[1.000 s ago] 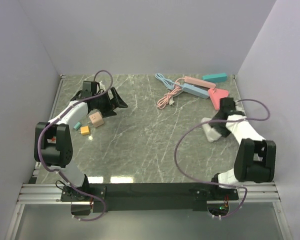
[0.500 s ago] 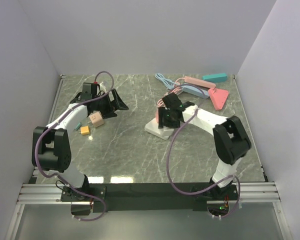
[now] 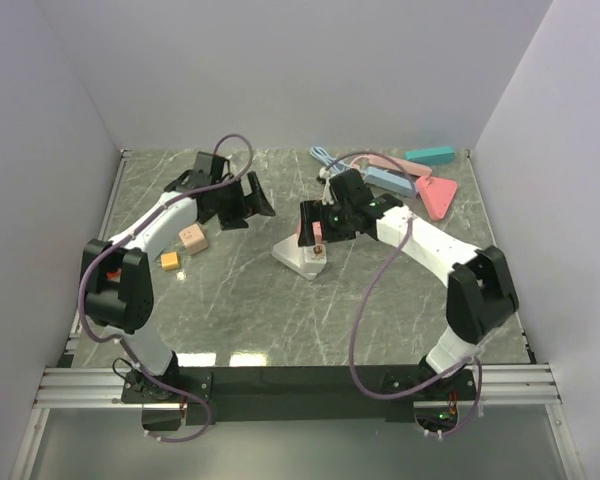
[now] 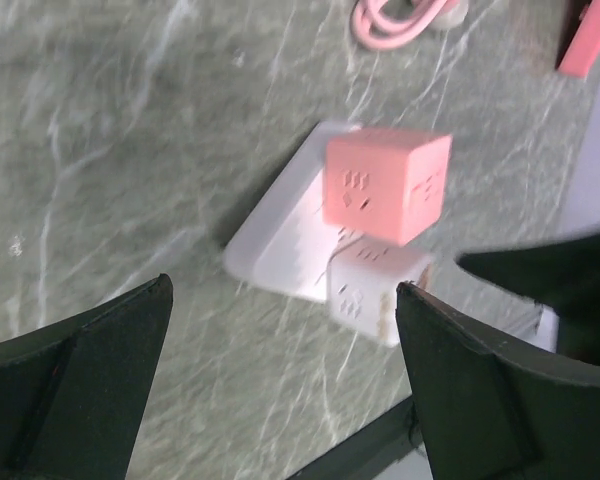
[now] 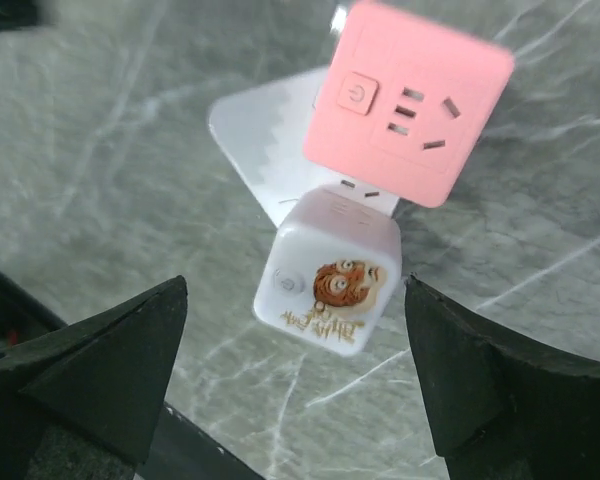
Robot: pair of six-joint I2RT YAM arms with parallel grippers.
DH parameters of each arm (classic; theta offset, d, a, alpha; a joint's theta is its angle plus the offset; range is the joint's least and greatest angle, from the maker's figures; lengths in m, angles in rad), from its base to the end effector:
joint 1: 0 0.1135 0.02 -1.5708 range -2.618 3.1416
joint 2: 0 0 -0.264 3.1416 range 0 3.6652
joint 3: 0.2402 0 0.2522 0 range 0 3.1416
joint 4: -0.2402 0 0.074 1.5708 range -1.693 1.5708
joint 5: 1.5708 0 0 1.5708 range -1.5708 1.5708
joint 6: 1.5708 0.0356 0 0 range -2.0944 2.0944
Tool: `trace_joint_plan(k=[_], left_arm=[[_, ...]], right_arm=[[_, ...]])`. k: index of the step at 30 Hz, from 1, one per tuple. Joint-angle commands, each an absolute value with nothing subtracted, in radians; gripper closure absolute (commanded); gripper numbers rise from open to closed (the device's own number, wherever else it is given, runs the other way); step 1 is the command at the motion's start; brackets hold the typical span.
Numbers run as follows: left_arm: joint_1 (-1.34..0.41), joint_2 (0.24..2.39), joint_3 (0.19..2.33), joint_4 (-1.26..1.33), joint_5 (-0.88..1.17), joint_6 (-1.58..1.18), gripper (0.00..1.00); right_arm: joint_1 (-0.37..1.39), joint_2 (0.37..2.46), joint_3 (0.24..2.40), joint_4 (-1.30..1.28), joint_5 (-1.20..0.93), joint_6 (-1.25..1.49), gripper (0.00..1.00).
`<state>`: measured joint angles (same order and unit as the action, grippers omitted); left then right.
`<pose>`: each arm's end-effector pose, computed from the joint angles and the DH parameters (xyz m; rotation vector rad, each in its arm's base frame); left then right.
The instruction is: Pull the plug off the socket
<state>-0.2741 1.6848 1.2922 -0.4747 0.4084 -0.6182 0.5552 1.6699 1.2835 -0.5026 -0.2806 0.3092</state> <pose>0.3507 -0.1133 0.2562 -0.2446 2.5350 -0.8766 0.3040 0.2002 0.2554 -0.4391 2.5120 0.7050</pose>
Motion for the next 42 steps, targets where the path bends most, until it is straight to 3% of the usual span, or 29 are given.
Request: trace_joint_plan(k=[1,13,21,31,35,42], left_arm=[[-0.345,1.735,1.458,-0.555,0.266,-0.675,0.01],[-0.621,2.069,1.957,-0.868,-0.098,-0.598,0.01],[-0.727,2.23,2.094,-0.985,-0.32,-0.633,0.01],[-0.767,2.347,2.173,-0.997,-0.393,-0.649,0.01],[-0.776,2.355,2.194,-0.991,-0.385,-0.631,0.12],[-0.778,2.26,2.096,-0.937,-0.313,-0.581,0.41]], right_arm=[[0.545,1.551,1.339,-0.517,-0.036,0.378,0.04],[0.304,1.287,1.126,-0.531,0.187,0.592,0.0],[0.256,1.27,1.077,-0.545,0.17,0.621,0.0],[0.227,1.273,1.008,-0.5,0.092,0.638,0.0],[0.227,1.284,0.991,-0.483,0.074,0.64,0.0],[0.226,1.295,0.977,-0.469,0.048,0.634,0.04]])
